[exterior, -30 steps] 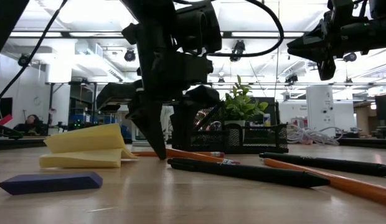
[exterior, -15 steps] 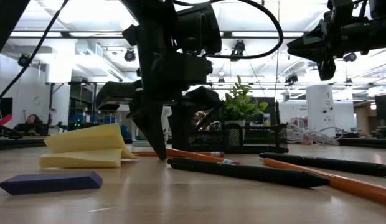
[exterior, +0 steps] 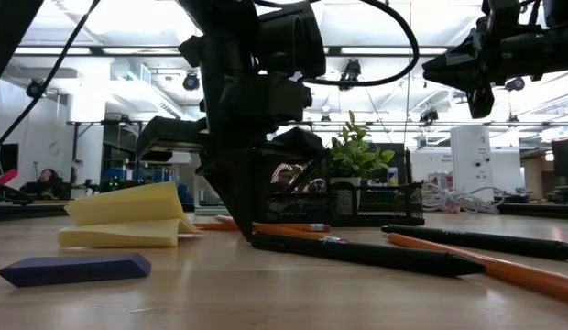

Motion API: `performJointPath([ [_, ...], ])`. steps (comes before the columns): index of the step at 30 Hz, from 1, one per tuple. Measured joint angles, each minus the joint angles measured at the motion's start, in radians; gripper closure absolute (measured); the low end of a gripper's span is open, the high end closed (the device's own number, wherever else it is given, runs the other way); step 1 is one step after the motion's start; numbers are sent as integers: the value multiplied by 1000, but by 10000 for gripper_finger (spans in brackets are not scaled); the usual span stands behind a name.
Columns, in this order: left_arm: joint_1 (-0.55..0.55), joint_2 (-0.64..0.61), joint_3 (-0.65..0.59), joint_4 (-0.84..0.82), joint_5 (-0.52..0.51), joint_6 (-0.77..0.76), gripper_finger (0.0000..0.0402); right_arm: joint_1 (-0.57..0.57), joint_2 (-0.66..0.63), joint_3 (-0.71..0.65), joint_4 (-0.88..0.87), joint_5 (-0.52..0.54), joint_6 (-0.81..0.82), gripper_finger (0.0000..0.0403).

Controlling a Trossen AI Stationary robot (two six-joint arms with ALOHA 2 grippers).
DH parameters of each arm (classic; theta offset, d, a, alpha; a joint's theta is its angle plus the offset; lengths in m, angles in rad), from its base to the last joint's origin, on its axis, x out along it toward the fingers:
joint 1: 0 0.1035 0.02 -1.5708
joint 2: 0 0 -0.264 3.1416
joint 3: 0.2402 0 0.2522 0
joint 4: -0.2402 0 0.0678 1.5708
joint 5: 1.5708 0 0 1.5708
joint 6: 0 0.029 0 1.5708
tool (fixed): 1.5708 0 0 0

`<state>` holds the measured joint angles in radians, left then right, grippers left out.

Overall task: Pick and place office supplies into organizer
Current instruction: Put the middle orange pencil into the black desk organizer

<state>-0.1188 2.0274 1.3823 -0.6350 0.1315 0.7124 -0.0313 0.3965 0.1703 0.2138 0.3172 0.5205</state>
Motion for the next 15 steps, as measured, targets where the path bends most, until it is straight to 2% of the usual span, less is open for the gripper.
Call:
performJointPath([
  [8, 0, -3, 5, -4, -6, -2, 389, 0, 0, 0, 0, 0, 0, 351],
  [15, 3, -10, 59, 1, -29, -84, 389, 0, -1, 0, 2, 0, 4, 351],
])
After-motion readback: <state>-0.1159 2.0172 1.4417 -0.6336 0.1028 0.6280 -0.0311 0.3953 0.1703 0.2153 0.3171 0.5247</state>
